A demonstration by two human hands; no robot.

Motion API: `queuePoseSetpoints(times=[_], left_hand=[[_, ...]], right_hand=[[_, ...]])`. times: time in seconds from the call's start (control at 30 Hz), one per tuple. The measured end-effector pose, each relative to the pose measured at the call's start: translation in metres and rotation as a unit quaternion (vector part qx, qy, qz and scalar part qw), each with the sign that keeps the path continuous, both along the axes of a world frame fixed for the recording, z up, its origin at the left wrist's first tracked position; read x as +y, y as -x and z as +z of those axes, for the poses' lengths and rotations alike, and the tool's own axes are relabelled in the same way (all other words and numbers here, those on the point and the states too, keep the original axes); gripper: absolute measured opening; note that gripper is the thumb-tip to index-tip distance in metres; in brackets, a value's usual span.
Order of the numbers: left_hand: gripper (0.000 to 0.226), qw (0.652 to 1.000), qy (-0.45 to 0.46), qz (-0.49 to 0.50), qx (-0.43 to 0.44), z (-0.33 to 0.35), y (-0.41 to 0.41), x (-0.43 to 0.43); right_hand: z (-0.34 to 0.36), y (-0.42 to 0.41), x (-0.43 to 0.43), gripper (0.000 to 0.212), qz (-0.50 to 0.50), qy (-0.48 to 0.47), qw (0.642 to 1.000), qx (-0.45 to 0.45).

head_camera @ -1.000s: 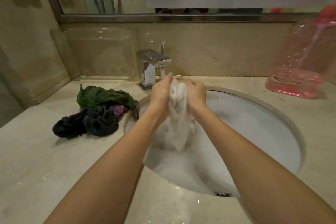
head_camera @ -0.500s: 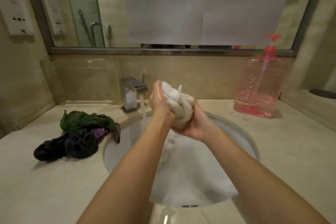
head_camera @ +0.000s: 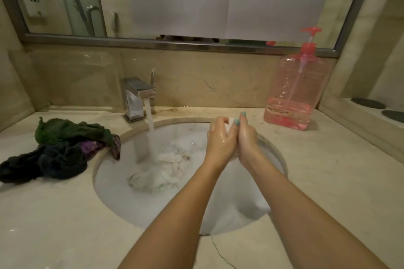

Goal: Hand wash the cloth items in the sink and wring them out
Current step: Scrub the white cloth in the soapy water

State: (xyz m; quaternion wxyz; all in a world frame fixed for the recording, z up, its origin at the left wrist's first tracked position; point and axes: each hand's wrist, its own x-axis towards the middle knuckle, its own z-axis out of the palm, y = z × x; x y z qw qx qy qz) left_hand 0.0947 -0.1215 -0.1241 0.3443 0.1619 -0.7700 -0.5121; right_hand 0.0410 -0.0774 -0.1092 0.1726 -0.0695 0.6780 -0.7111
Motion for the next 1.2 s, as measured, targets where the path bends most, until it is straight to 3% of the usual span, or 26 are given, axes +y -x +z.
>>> queuePoseSetpoints(times=[0.1,0.37,0.5,0.6,0.67,0.73,0.8,0.9,1.03,1.13,1.2], left_hand=[[0.027,0.998,-0.041,-0.017,0.049,0.007,0.003,0.001],[0.038,0.999,-0.022,0.014,0.036,0.016,-0.006,-0.022],[0.027,0.983,-0.168,-0.067,-0.035,0.015,-0.012,-0.038],[0.025,0.967,-0.233,-0.078,-0.071,0.009,-0.023,-0.052],[0.022,0.968,-0.232,-0.056,-0.075,0.005,-0.03,-0.059],[0.028,0.976,-0.177,-0.081,-0.099,0.005,-0.036,-0.059],[0.035,0.973,-0.124,-0.139,-0.134,0.009,-0.042,-0.057],[0.021,0.958,-0.087,-0.205,-0.18,0.022,-0.059,-0.064],[0.027,0.959,-0.072,-0.167,-0.216,0.022,-0.082,-0.103],[0.012,0.981,-0.108,-0.089,-0.135,0.019,-0.09,-0.116],[0.011,0.981,-0.19,-0.023,-0.033,0.021,-0.085,-0.114]], right_hand=[[0.006,-0.006,0.001,0.055,-0.062,-0.003,0.996,0.065],[0.013,-0.015,-0.006,0.049,-0.05,-0.066,0.97,0.227],[0.012,-0.016,-0.002,0.044,0.004,-0.109,0.949,0.297],[0.004,-0.011,0.008,0.023,0.167,-0.125,0.95,0.232],[-0.003,-0.007,0.012,0.036,0.248,-0.086,0.954,0.145],[-0.009,-0.002,0.011,0.031,0.217,-0.107,0.953,0.184],[-0.008,-0.001,0.009,0.014,0.122,-0.128,0.951,0.254],[-0.004,-0.001,0.013,0.01,0.034,-0.104,0.95,0.294],[-0.004,-0.017,0.004,0.015,0.045,-0.145,0.924,0.351],[-0.002,-0.031,-0.013,0.021,0.048,-0.197,0.899,0.389],[0.005,-0.039,-0.023,0.031,0.051,-0.144,0.916,0.37]])
